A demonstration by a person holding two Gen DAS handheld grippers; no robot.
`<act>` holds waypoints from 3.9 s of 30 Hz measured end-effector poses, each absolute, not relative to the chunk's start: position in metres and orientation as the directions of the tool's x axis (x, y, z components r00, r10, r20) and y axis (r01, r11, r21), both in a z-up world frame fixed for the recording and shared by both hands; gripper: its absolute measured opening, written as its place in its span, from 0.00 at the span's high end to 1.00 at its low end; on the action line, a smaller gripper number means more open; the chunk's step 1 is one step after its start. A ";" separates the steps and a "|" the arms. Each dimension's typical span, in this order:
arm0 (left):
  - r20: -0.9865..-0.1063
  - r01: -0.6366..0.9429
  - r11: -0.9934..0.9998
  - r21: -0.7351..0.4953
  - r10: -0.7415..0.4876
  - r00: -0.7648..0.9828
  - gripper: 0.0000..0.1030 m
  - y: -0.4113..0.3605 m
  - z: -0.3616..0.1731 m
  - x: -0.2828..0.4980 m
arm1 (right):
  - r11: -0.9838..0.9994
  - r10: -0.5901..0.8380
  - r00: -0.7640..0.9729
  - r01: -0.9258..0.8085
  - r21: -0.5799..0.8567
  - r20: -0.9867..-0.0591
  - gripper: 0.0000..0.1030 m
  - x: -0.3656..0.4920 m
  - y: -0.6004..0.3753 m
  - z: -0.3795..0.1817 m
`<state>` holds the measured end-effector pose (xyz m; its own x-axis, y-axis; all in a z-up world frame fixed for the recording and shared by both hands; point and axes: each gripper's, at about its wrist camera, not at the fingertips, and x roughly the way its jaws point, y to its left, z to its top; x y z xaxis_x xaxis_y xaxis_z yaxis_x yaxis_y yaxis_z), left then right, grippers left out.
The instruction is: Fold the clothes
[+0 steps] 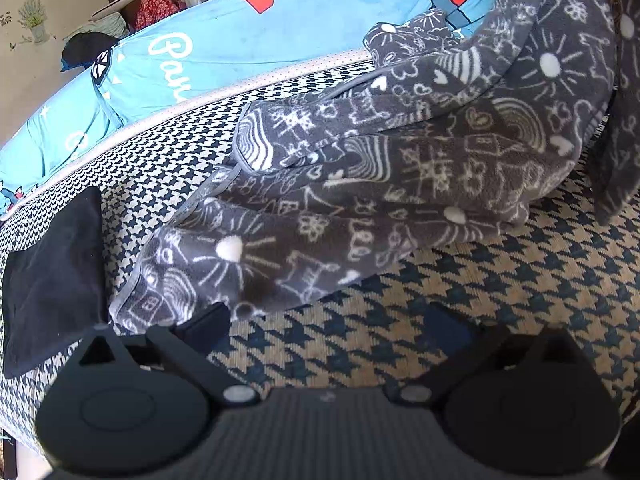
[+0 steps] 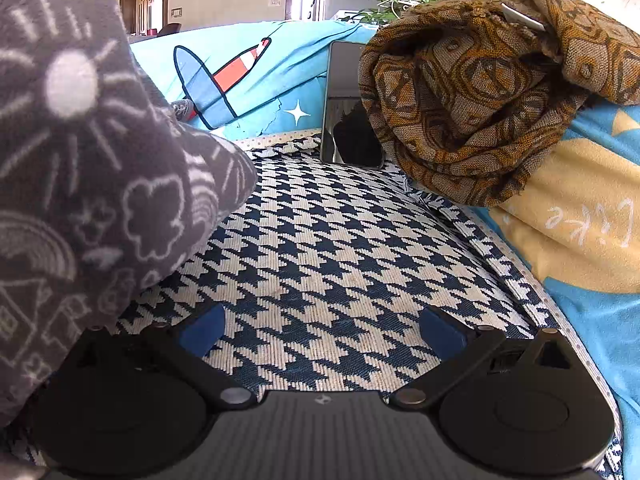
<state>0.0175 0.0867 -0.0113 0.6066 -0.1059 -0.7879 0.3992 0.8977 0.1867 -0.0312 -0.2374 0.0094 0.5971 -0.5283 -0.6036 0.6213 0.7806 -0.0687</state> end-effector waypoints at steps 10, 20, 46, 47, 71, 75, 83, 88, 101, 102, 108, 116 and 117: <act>-0.770 0.343 0.915 0.212 -0.059 0.635 0.00 0.076 -0.003 0.016 | 0.781 -0.528 0.596 0.621 -0.069 -0.604 0.00 -0.030 -0.237 0.009; -0.744 0.331 0.923 0.197 -0.079 0.663 0.00 0.087 0.010 0.003 | 0.781 -0.528 0.596 0.621 -0.070 -0.605 0.00 -0.030 -0.237 0.010; -0.741 0.329 0.939 0.102 -0.149 0.655 0.00 0.106 0.029 -0.003 | 0.781 -0.528 0.595 0.621 -0.071 -0.605 0.00 -0.029 -0.237 0.009; -0.745 0.323 0.940 0.107 -0.140 0.652 0.00 0.104 0.027 -0.003 | 0.781 -0.528 0.595 0.621 -0.071 -0.605 0.00 -0.029 -0.237 0.009; -0.774 0.251 0.961 0.116 -0.071 0.630 0.00 0.108 0.020 0.008 | 0.782 -0.528 0.594 0.619 -0.074 -0.607 0.00 -0.031 -0.236 0.010; -0.777 0.265 0.955 0.133 -0.066 0.626 0.00 0.106 0.016 0.010 | 0.782 -0.528 0.594 0.618 -0.076 -0.608 0.00 -0.030 -0.236 0.009; -0.786 0.273 0.951 0.147 -0.055 0.615 0.00 0.096 0.008 0.015 | 0.783 -0.529 0.591 0.617 -0.081 -0.609 0.00 -0.027 -0.237 0.009; -0.784 0.282 0.948 0.149 -0.060 0.618 0.00 0.089 0.005 0.017 | 0.783 -0.521 0.584 0.618 -0.075 -0.623 0.00 -0.028 -0.237 0.011; -0.780 0.274 0.945 0.179 -0.033 0.625 0.00 0.080 -0.001 0.020 | 0.905 -0.407 0.674 0.388 -0.173 -0.616 0.00 -0.040 -0.180 0.013; -0.781 0.271 0.946 0.180 -0.030 0.623 0.00 0.080 -0.001 0.021 | 0.914 -0.388 0.680 0.370 -0.165 -0.623 0.00 -0.039 -0.176 0.013; -0.777 0.265 0.944 0.196 -0.015 0.629 0.00 0.076 -0.005 0.026 | 0.963 -0.240 0.706 0.260 -0.072 -0.666 0.00 -0.037 -0.158 0.019; -0.776 0.259 0.945 0.197 -0.011 0.631 0.00 0.077 -0.009 0.048 | 0.966 -0.189 0.726 0.259 0.008 -0.661 0.00 -0.027 -0.149 0.034; -0.777 0.259 0.946 0.195 -0.012 0.630 0.00 0.077 -0.009 0.051 | 0.966 -0.187 0.729 0.259 0.013 -0.658 0.00 -0.024 -0.148 0.035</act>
